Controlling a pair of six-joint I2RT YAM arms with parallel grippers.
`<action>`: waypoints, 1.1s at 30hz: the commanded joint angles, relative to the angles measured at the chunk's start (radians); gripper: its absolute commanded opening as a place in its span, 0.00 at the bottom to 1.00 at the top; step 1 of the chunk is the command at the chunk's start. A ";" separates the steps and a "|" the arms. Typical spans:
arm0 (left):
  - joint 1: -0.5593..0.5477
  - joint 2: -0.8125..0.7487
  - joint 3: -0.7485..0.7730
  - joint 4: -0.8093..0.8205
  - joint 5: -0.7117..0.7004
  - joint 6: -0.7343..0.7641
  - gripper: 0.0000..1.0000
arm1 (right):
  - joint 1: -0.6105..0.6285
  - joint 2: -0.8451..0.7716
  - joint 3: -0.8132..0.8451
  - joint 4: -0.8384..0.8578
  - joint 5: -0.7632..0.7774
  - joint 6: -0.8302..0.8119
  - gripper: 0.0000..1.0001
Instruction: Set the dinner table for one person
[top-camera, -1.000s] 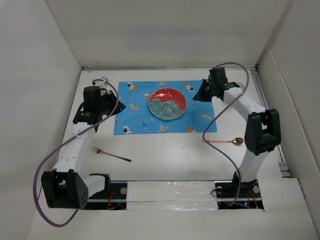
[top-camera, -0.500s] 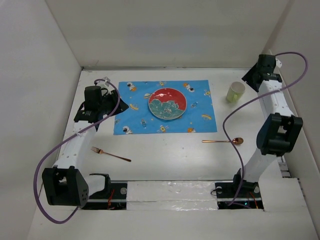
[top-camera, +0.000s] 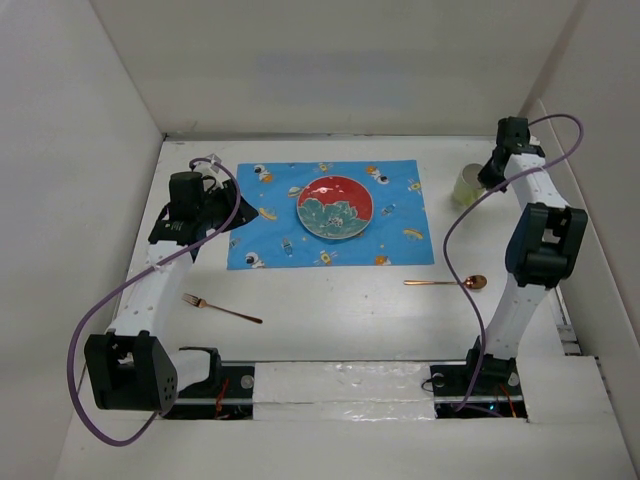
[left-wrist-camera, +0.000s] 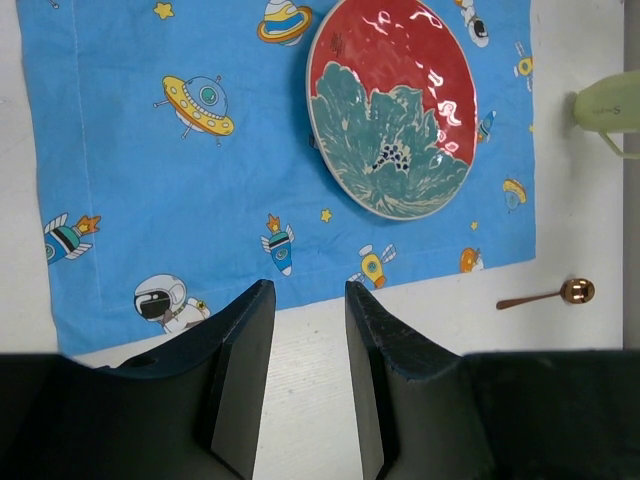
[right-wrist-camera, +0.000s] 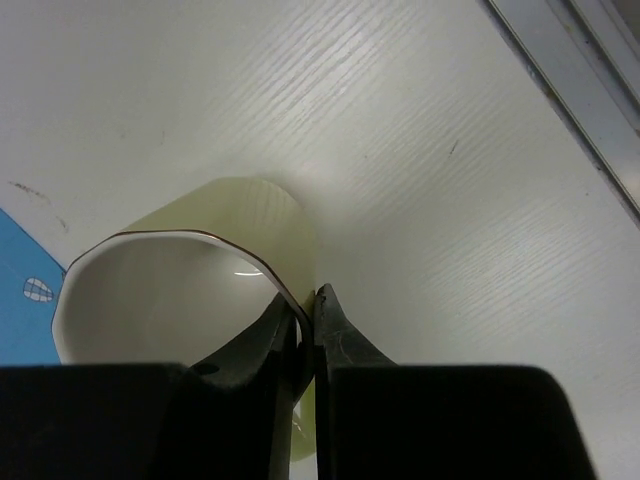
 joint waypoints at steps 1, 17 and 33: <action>0.002 -0.015 -0.012 0.039 0.017 0.005 0.31 | 0.044 -0.126 0.062 0.112 0.005 -0.038 0.00; 0.002 -0.006 -0.003 0.028 0.008 0.007 0.31 | 0.272 0.199 0.579 -0.130 -0.105 -0.105 0.00; 0.002 -0.012 -0.026 0.025 -0.007 0.002 0.32 | 0.301 0.330 0.698 -0.155 -0.122 -0.082 0.45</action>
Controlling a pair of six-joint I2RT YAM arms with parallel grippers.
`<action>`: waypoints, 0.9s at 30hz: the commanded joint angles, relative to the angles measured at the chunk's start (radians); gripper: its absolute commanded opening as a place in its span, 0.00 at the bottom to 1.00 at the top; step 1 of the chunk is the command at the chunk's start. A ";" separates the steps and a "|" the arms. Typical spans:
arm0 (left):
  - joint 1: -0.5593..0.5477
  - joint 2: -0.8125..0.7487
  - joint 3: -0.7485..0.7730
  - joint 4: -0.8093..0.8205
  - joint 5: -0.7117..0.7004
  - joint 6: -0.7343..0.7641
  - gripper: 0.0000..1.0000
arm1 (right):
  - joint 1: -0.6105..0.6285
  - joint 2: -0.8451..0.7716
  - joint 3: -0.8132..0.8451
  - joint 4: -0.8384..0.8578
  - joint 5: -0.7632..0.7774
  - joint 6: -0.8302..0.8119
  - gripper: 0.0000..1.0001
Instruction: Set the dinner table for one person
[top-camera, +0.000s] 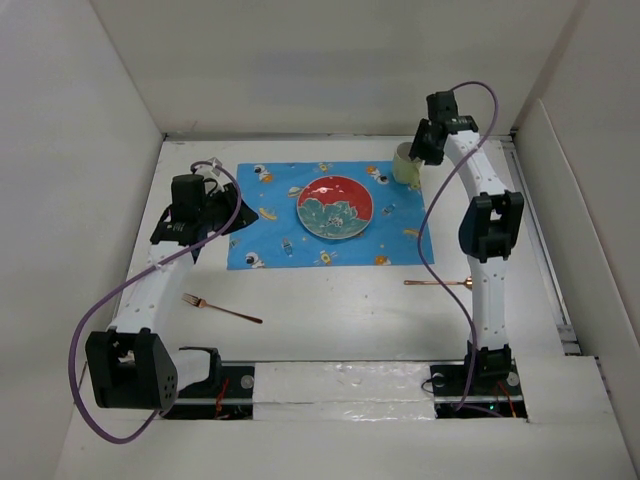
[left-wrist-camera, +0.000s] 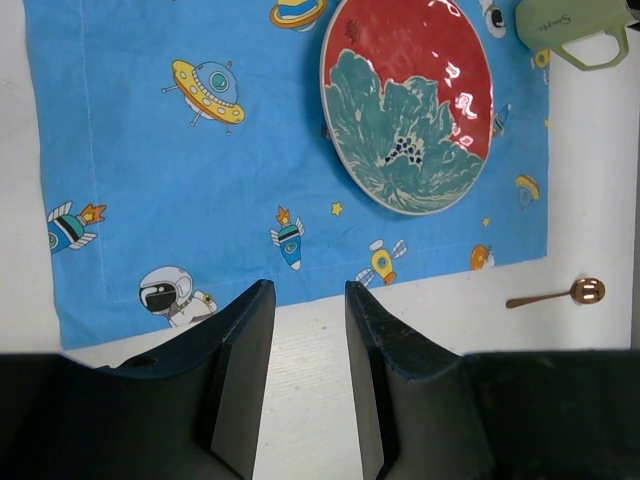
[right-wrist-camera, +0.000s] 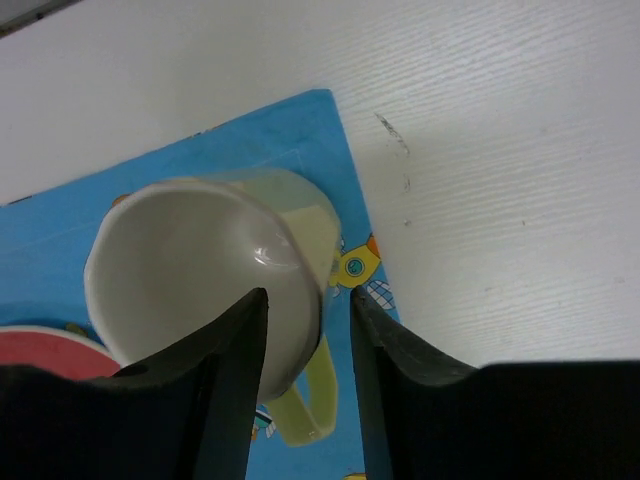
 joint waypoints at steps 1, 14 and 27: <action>0.002 -0.015 -0.007 0.022 0.002 0.001 0.31 | 0.008 -0.064 0.072 0.041 -0.016 0.008 0.49; 0.002 -0.010 0.001 0.025 0.047 0.001 0.19 | -0.101 -0.734 -0.754 0.340 -0.033 0.129 0.00; 0.002 -0.076 -0.071 0.046 0.143 -0.042 0.24 | -0.173 -1.300 -1.629 0.245 -0.036 0.281 0.44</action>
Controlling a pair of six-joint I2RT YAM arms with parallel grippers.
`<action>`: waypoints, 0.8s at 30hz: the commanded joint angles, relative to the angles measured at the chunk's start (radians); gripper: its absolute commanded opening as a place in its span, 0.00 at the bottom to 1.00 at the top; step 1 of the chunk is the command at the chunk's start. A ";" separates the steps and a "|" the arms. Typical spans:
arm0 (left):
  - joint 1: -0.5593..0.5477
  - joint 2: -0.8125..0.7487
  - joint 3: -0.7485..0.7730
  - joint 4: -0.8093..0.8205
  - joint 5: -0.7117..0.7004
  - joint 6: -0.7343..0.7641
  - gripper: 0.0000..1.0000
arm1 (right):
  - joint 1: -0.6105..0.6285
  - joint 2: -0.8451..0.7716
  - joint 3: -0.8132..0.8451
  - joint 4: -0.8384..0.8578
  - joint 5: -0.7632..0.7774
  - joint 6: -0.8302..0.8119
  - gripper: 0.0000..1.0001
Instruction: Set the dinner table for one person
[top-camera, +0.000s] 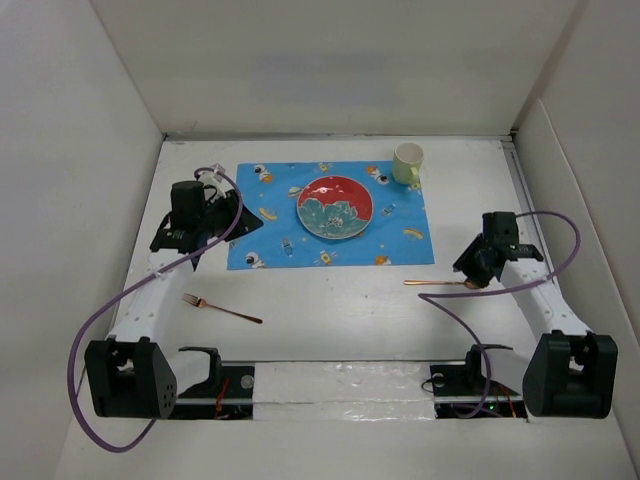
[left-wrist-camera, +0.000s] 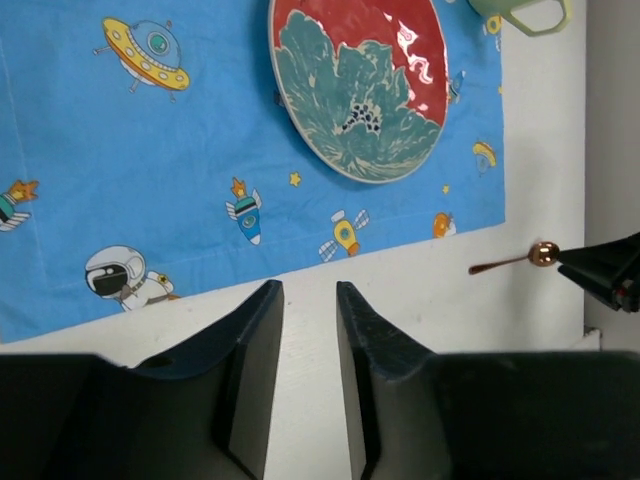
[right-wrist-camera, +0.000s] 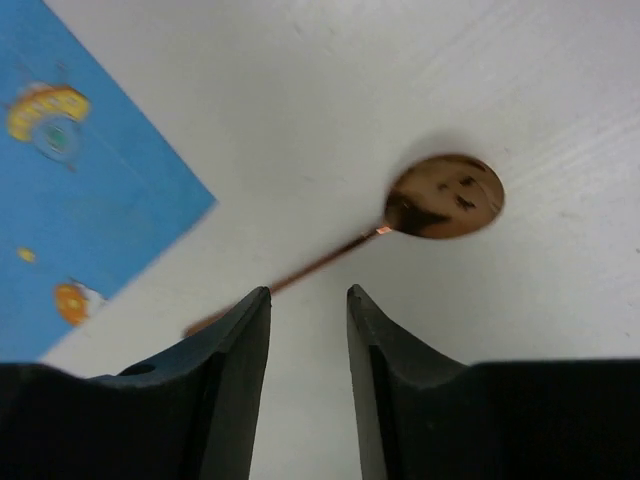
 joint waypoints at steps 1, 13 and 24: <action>0.002 -0.039 -0.028 0.040 0.072 -0.022 0.26 | -0.006 -0.048 -0.036 0.009 -0.008 0.050 0.48; -0.010 -0.065 -0.048 0.048 0.094 -0.020 0.28 | -0.006 0.226 -0.011 0.084 -0.006 0.152 0.45; -0.010 -0.086 -0.034 0.040 0.065 -0.005 0.28 | -0.051 0.353 0.063 0.092 0.047 0.077 0.06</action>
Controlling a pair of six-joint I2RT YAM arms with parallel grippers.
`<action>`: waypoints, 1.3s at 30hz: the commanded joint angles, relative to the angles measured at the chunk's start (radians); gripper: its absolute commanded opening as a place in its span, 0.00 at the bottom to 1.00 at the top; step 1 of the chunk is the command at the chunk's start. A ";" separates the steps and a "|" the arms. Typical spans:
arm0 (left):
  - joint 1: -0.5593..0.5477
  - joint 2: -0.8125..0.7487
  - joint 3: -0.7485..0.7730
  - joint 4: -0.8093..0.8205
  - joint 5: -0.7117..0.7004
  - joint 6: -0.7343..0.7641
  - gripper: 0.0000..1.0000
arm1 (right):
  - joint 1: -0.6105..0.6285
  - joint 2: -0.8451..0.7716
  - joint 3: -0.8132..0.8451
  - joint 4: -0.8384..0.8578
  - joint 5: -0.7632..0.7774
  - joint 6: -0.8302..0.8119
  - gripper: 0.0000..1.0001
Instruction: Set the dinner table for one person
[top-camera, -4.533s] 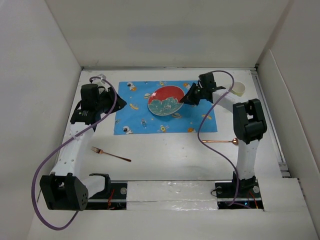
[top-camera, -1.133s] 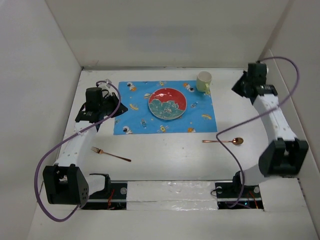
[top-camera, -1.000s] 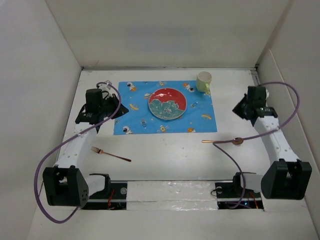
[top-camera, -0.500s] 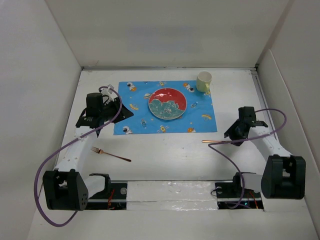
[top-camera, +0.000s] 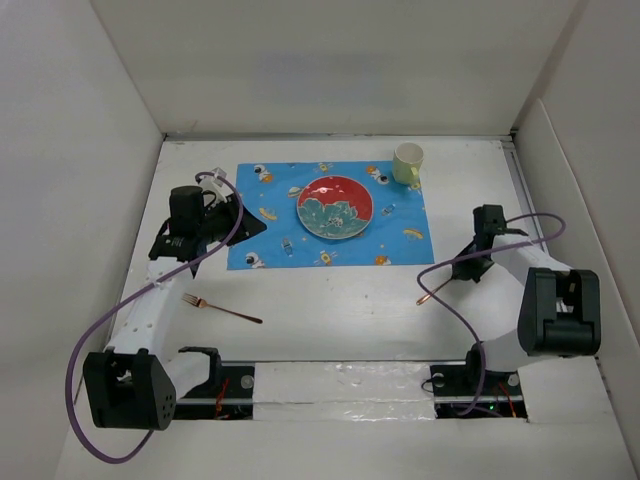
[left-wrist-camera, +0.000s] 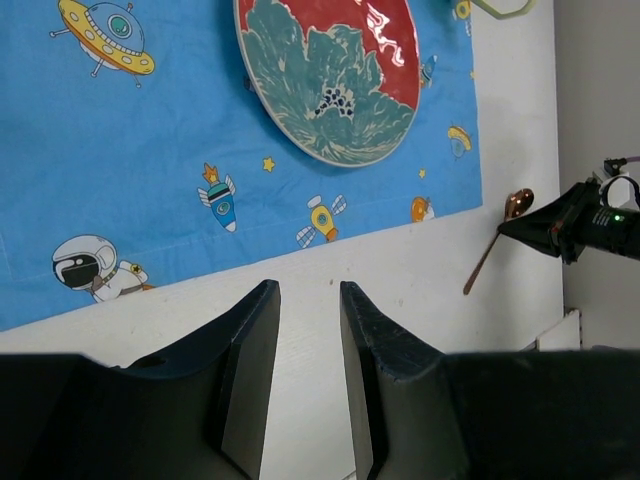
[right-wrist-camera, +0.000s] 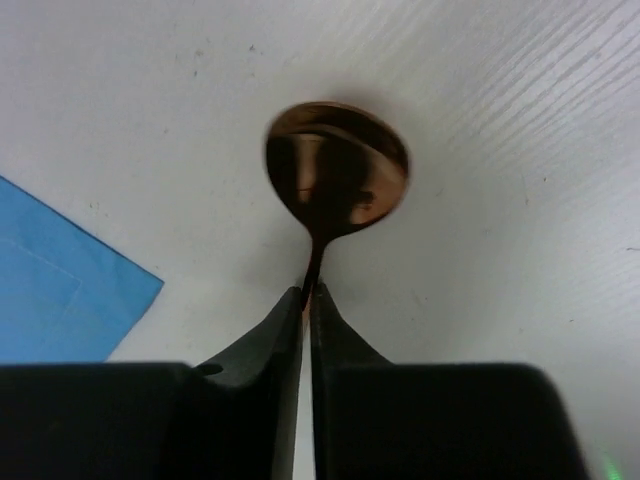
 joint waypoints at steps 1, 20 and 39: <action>-0.004 -0.030 0.012 0.025 0.000 0.015 0.28 | -0.027 0.069 0.043 0.021 0.052 -0.066 0.01; -0.004 0.007 0.081 -0.024 -0.132 -0.038 0.30 | 0.411 0.072 0.621 -0.067 -0.075 -0.483 0.00; -0.004 -0.132 0.124 -0.315 -0.442 -0.134 0.37 | 0.393 0.743 1.120 -0.172 -0.029 -0.520 0.00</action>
